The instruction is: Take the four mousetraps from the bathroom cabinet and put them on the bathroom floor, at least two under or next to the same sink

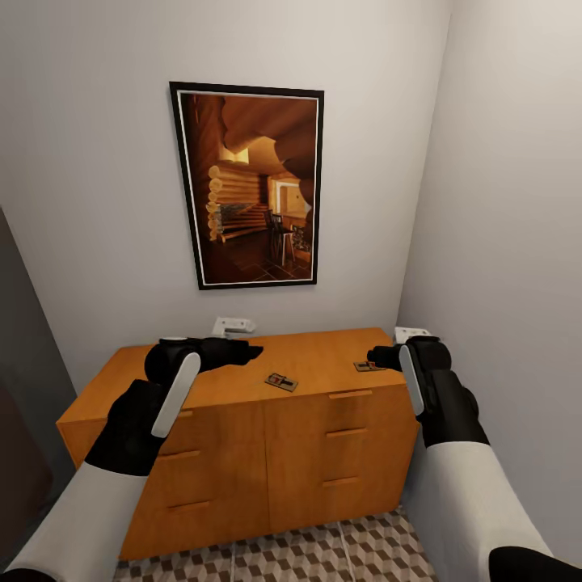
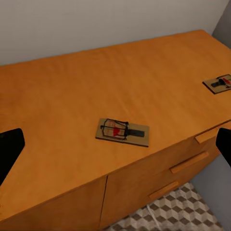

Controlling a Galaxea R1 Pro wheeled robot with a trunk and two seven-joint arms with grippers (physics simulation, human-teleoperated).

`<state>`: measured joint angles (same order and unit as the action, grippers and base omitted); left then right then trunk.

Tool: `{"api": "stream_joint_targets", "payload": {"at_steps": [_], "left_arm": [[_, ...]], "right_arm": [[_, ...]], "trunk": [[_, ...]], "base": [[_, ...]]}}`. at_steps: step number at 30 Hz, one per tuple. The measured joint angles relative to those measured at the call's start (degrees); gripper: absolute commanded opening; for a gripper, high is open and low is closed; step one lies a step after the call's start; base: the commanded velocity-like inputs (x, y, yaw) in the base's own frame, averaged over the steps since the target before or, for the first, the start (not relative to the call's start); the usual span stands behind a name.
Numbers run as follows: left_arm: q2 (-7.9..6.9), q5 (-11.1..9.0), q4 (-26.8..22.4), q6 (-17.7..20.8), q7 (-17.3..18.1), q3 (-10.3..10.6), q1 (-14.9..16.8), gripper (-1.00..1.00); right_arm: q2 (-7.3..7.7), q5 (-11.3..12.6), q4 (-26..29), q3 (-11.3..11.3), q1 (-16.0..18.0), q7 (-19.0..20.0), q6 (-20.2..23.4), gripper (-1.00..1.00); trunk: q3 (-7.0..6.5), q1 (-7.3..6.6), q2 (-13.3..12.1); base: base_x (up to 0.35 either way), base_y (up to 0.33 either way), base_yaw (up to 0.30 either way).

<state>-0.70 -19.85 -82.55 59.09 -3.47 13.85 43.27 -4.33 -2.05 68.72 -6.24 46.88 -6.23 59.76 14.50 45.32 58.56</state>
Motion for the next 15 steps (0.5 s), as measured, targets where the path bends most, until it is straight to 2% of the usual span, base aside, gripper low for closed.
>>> {"api": "stream_joint_targets", "payload": {"at_steps": [6, 15], "left_arm": [[0.04, -0.09, 0.33, 0.19, -0.07, -0.17, 0.03, 1.00], [0.00, -0.01, 0.50, 0.27, -0.10, -0.14, 0.02, 1.00]], "right_arm": [[-0.02, -0.05, -0.10, 0.02, 0.07, -0.07, 0.00, 1.00], [-0.01, -0.06, -0.08, 0.08, 0.08, -0.12, 0.00, 1.00]], "trunk": [[0.00, -0.03, 0.00], [0.00, -0.03, 0.01]], "base": [[0.191, 0.000, 0.000], [0.302, 0.000, 0.000]]}}
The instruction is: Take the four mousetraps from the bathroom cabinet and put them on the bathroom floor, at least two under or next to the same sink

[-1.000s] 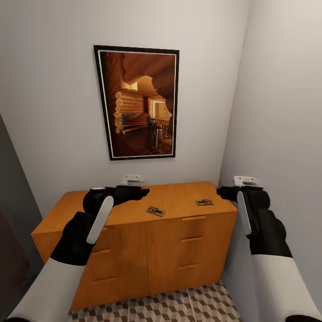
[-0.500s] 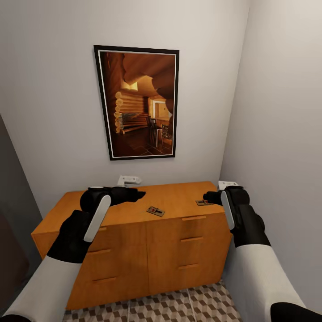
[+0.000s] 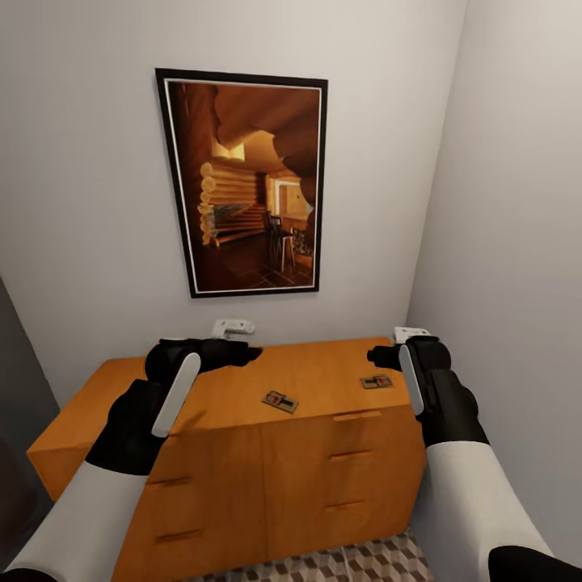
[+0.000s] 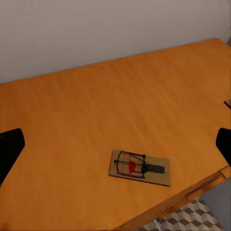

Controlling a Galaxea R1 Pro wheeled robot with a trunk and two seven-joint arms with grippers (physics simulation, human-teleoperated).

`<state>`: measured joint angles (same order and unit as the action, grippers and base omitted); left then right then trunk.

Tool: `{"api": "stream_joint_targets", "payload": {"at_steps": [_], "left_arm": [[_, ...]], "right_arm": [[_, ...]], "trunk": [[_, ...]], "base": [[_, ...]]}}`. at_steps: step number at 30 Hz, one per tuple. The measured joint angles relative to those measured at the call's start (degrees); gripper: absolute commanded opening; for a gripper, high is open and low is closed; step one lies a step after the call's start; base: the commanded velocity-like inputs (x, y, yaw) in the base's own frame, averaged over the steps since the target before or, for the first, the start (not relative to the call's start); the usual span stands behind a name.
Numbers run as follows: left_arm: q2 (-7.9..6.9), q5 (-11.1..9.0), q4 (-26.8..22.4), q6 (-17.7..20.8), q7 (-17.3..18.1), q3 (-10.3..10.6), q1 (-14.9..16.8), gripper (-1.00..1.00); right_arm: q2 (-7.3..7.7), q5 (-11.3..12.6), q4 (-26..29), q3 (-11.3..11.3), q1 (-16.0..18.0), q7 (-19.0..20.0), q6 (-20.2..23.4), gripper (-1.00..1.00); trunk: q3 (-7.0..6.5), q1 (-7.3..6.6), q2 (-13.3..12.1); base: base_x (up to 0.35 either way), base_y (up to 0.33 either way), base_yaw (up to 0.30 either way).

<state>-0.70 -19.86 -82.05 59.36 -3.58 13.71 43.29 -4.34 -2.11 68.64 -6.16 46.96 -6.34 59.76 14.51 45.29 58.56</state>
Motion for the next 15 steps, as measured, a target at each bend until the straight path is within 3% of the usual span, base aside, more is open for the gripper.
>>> {"api": "stream_joint_targets", "payload": {"at_steps": [15], "left_arm": [[-0.02, -0.07, 0.09, -0.12, 0.03, -0.32, -0.02, 1.00]], "right_arm": [[0.00, -1.18, -0.09, 0.04, 0.00, -1.03, -0.01, 1.00]], "trunk": [[0.00, 0.00, 0.00]], "base": [[0.321, 0.000, 0.000]]}}
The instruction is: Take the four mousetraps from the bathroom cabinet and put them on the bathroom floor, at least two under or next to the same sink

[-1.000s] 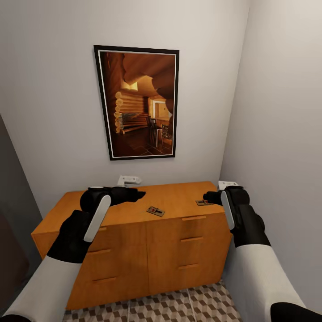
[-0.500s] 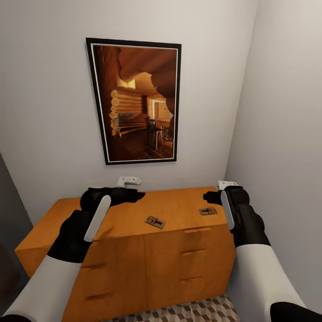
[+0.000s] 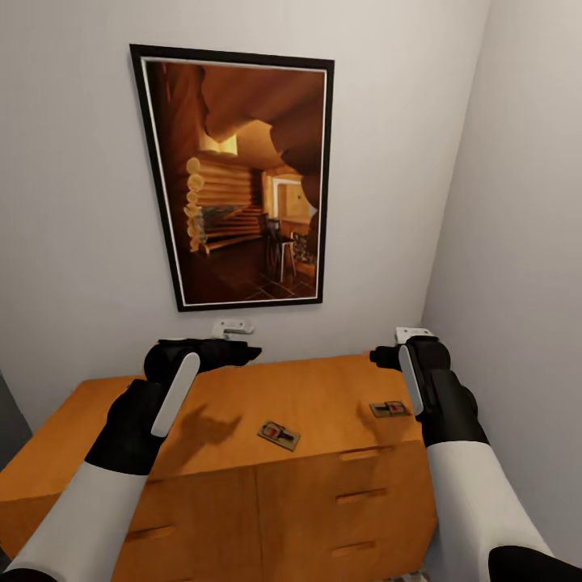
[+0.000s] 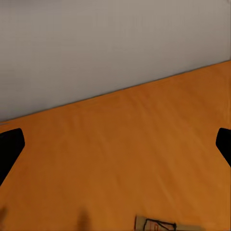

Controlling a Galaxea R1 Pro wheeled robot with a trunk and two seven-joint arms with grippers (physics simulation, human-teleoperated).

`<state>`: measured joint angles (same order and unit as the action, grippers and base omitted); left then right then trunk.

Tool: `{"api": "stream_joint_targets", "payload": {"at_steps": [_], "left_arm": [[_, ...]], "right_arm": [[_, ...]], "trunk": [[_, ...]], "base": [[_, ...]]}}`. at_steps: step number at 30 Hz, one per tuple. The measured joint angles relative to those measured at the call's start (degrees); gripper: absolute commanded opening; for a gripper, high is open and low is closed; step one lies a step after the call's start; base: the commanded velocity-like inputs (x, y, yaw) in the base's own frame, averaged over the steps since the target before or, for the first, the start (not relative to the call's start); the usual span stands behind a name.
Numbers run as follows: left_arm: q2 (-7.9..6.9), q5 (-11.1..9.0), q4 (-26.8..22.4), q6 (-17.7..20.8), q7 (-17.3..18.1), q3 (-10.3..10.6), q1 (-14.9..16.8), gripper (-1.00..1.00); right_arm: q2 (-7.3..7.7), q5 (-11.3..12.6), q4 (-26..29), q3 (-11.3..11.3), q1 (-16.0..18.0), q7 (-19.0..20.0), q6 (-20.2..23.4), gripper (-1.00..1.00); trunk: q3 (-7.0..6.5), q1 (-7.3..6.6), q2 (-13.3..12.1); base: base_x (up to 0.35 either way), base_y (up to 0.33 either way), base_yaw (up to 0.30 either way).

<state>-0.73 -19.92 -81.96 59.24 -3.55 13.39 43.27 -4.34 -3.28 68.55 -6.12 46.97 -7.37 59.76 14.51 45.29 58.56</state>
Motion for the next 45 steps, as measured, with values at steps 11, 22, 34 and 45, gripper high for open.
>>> {"api": "stream_joint_targets", "payload": {"at_steps": [11, 22, 34, 45], "left_arm": [[-0.01, -0.03, 0.00, -0.17, 0.01, 0.29, 0.00, 1.00], [0.01, -0.45, 0.07, -0.18, 0.10, 0.38, 0.01, 1.00], [0.36, -0.85, 0.53, -0.22, 0.22, 0.42, 0.00, 1.00], [0.40, -0.93, 1.15, -0.27, 0.23, 0.43, 0.00, 1.00]], "right_arm": [[0.02, -0.16, -0.09, 0.06, 0.00, -0.12, 0.00, 1.00], [0.42, -0.18, -0.17, 0.15, 0.00, -0.05, 0.00, 1.00], [0.86, -0.02, -0.73, 0.09, 0.00, -0.10, 0.00, 1.00], [0.79, -0.14, -0.91, 0.14, 0.00, -0.65, 0.00, 1.00]], "trunk": [[0.00, 0.03, 0.00], [0.00, 0.03, -0.01], [0.00, 0.03, -0.01], [0.00, 0.03, 0.00]], "base": [[0.091, 0.000, 0.000], [0.006, 0.000, 0.000], [0.000, 0.000, 0.000], [0.000, 0.000, 0.000]]}}
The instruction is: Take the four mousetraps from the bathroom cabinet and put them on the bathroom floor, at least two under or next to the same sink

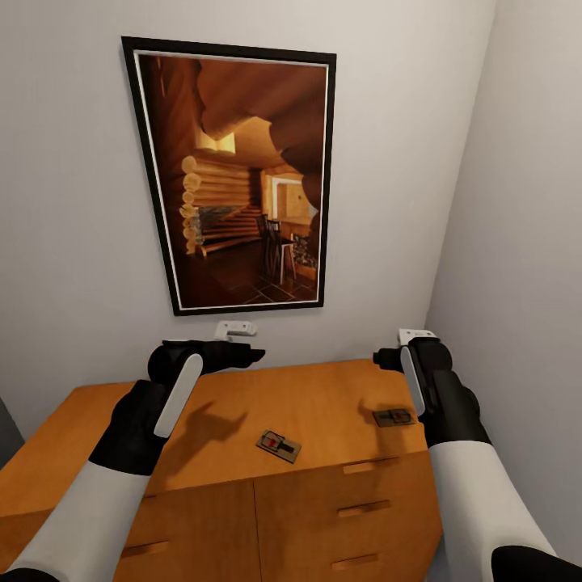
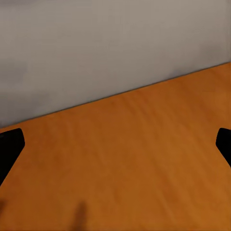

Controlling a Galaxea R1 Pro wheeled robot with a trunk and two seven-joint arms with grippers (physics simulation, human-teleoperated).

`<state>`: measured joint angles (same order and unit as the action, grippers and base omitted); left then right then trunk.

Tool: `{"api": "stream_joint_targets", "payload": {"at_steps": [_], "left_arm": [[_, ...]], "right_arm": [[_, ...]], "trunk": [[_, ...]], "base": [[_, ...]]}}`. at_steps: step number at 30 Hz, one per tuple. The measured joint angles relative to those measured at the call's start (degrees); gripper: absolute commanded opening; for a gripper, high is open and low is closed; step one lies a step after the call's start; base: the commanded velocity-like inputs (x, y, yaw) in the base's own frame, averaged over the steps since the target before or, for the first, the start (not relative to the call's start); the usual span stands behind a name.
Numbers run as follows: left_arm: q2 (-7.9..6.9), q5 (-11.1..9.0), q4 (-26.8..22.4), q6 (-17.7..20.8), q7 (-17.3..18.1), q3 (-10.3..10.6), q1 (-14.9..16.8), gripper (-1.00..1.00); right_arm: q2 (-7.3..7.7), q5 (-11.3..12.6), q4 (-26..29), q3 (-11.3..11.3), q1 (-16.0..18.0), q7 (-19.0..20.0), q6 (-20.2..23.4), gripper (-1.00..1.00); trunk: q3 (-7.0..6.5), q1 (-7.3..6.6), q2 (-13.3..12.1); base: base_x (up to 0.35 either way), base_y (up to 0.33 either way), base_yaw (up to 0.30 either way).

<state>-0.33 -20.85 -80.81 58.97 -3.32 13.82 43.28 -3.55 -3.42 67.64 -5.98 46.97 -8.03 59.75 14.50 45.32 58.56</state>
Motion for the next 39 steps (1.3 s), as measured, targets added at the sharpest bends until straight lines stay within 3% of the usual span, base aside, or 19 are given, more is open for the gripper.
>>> {"api": "stream_joint_targets", "payload": {"at_steps": [12, 25, 39], "left_arm": [[0.07, -0.06, 0.29, 0.01, 0.04, 0.08, 0.00, 1.00], [0.04, -0.13, 0.69, 0.20, -0.07, 0.03, 0.00, 1.00], [0.03, -0.24, 4.80, 0.02, -0.06, -0.03, 0.00, 1.00]], "right_arm": [[-0.08, 0.37, -0.04, 0.02, 0.00, -5.32, -0.01, 1.00], [0.08, 0.72, -0.21, 0.05, 0.00, -5.44, -0.01, 1.00], [-0.06, 0.98, -2.90, -0.66, 0.00, -5.72, 0.00, 1.00]], "trunk": [[0.00, 0.00, 0.00], [0.00, 0.00, 0.00], [0.00, 0.00, 0.00]], "base": [[0.000, 0.000, 0.000], [0.000, 0.000, 0.000], [0.000, 0.000, 0.000]]}}
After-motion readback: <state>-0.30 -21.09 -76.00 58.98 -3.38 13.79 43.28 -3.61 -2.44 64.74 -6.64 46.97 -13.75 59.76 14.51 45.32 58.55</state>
